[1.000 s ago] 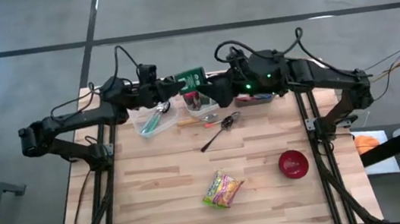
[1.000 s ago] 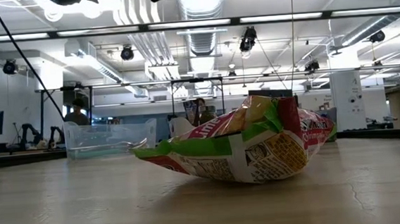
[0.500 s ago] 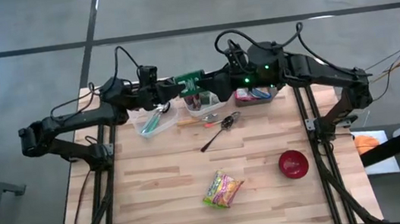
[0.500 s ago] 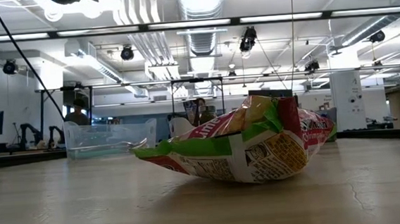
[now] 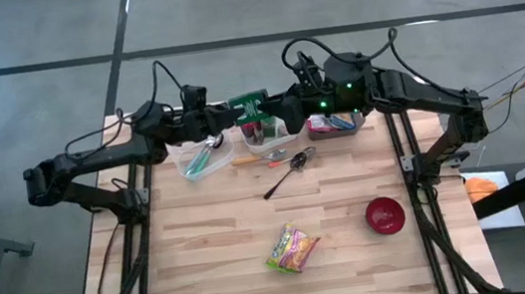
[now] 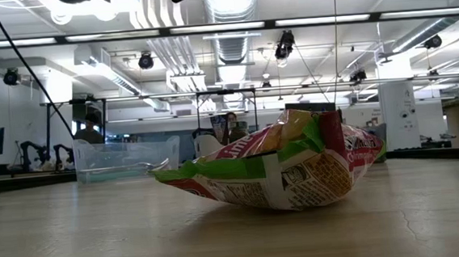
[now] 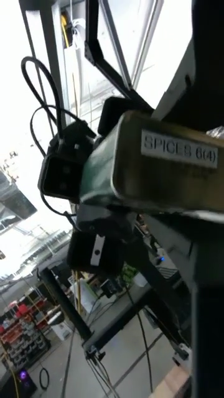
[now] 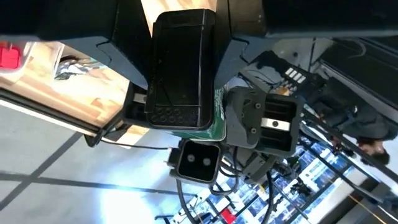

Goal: Pick & Place Food Item
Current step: Put the black seasoning can into the white bin

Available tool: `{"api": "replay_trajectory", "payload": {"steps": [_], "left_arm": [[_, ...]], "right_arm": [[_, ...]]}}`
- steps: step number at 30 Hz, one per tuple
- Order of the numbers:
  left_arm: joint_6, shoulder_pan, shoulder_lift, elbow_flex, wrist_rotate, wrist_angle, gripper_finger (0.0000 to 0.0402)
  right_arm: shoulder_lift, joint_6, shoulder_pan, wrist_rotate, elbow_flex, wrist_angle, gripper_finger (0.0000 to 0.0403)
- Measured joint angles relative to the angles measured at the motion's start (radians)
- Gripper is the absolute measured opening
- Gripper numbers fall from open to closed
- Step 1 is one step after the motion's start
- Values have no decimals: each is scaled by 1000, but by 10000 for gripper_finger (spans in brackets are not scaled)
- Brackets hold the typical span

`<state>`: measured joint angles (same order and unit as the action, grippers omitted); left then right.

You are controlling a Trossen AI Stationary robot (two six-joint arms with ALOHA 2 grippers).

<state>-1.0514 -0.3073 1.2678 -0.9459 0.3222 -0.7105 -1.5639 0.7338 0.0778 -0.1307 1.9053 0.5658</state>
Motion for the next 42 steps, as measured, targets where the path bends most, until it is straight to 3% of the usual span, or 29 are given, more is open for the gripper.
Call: {"api": "replay_trajectory", "payload": {"steps": [5,10,16,26,32,36,42], "left_arm": [[-9,0,2,0,-1,7,259],[-31,0,3,1,-2,17,290],[-38,0,-26,2,-2,117,295],[15,0,-174,2,-29,688,296],[46,0,-222,2,-31,949,296],[51,1,-231,3,-35,1027,296],[58,1,-232,3,-38,1029,296]], "right_arm": [[0,-15,4,9,0,-11,121],[0,-32,22,38,0,-20,121],[3,-32,101,127,0,-18,121],[6,-59,298,235,2,103,121],[-12,-40,453,231,2,337,121],[-61,-41,508,190,2,446,121],[-169,-38,526,193,3,473,121]]}}
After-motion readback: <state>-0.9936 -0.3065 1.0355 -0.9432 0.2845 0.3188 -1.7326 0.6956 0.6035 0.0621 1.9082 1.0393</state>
